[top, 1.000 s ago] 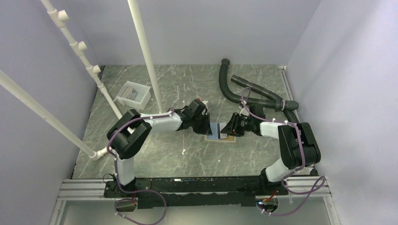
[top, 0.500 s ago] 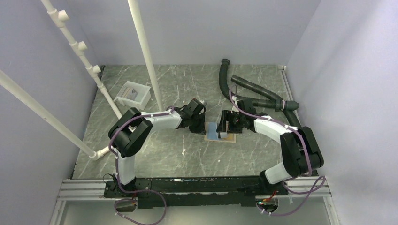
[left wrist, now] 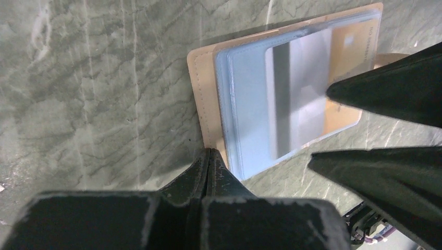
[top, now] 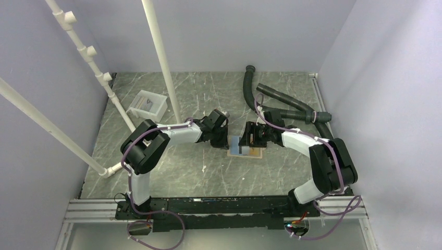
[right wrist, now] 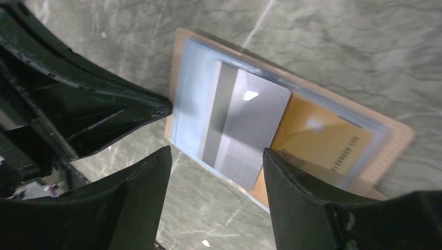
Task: Put the credit cards into the card holder
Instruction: Insert the credit card into the card holder.
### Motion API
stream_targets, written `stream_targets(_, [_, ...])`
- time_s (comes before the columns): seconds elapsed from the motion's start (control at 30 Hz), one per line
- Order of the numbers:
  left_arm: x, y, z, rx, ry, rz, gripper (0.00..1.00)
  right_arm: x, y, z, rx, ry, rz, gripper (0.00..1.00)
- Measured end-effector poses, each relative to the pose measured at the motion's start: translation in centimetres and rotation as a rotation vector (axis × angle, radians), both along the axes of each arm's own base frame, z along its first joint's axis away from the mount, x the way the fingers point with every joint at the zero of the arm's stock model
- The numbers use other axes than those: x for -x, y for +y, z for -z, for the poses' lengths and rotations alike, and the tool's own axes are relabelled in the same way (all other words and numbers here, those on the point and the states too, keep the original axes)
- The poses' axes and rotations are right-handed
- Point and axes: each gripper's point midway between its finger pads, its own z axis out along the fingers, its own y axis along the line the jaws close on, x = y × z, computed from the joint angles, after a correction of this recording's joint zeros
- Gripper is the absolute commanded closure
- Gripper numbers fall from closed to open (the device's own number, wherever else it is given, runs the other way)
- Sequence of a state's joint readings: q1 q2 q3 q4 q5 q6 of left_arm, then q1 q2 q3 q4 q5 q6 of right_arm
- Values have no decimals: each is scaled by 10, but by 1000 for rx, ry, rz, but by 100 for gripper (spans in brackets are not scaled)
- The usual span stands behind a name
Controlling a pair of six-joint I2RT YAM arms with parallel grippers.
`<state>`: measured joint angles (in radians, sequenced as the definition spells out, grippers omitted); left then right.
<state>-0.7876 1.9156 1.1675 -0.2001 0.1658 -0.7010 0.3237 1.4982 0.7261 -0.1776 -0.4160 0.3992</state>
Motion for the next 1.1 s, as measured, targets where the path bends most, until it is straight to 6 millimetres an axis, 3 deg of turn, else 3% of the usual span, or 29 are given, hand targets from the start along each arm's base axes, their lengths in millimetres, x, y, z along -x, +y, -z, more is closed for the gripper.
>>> stream_targets(0.23, [0, -9, 0, 42, 15, 7, 100, 15, 23, 1, -181, 56, -23, 36])
stream_targets(0.37, [-1, -9, 0, 42, 16, 6, 100, 14, 20, 1, -172, 54, -7, 34])
stream_targets(0.5, [-1, -8, -2, 36, 10, 6, 92, 17, 9, -3, -79, 6, 0, 35])
stream_targets(0.63, [2, -3, -4, 29, 28, 11, 89, 17, 5, -12, -53, -39, -8, 55])
stream_targets(0.8, [6, -7, -14, 82, 56, 29, 88, 17, 5, -4, -44, -19, -10, 73])
stream_targets(1.1, [9, -12, -20, 119, 72, 46, 86, 13, 5, 16, -21, 25, -8, 90])
